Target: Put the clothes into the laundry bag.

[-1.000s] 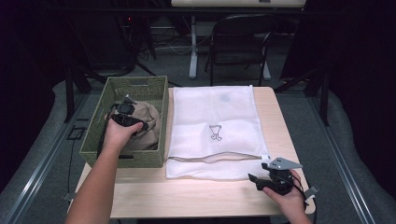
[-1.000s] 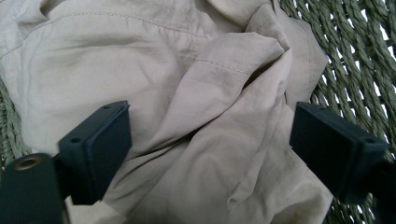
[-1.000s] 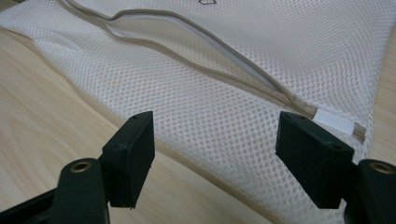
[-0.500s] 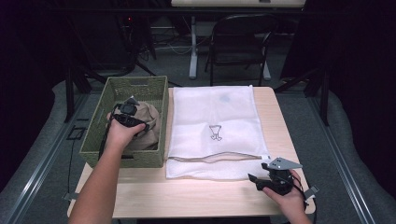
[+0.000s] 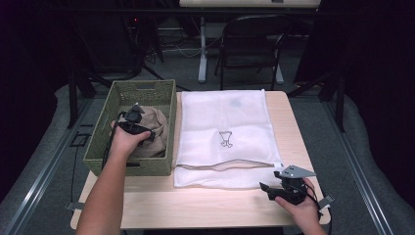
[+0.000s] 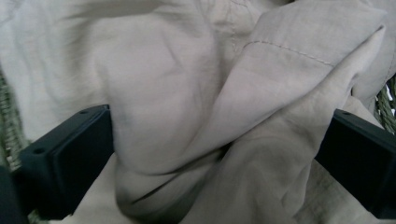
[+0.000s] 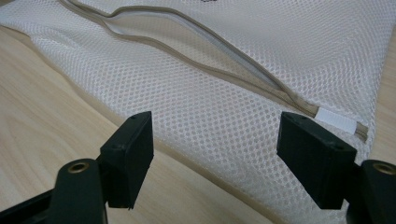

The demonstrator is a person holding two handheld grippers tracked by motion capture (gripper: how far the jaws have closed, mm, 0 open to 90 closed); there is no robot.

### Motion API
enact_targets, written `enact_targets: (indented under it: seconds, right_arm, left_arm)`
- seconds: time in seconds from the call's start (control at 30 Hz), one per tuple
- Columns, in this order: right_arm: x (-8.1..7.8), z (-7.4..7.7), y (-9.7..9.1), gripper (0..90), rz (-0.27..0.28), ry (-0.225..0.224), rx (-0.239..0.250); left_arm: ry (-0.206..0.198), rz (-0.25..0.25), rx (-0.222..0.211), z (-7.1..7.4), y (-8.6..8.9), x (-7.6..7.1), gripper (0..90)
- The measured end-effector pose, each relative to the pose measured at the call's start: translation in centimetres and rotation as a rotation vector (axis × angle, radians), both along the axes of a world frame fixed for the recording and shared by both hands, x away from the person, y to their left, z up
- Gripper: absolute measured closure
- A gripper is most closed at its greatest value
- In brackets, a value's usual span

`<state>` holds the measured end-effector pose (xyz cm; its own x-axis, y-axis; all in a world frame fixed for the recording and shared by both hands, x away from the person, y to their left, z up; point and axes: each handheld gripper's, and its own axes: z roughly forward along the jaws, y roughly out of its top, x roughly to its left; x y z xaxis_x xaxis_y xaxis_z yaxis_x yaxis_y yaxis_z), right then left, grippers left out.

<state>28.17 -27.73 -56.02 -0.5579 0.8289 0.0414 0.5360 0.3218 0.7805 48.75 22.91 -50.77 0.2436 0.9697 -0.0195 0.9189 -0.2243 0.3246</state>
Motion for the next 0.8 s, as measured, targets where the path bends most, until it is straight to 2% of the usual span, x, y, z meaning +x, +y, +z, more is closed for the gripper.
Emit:
enact_targets:
  seconds: [0.57,0.67,0.8]
  right_arm:
    - [0.0,-0.1,0.0,26.1,0.003,0.006,0.002]
    - [0.1,-0.1,0.0,26.1,0.007,0.01,-0.008]
    - [0.1,-0.2,0.1,26.1,0.006,0.01,-0.01]
  left_arm:
    - [0.054,0.027,0.021,-1.5,0.7,1.1,0.0]
    - [0.074,0.039,0.01,-1.8,0.9,1.3,0.0]
    - [0.078,0.038,0.006,-2.1,1.1,1.4,0.0]
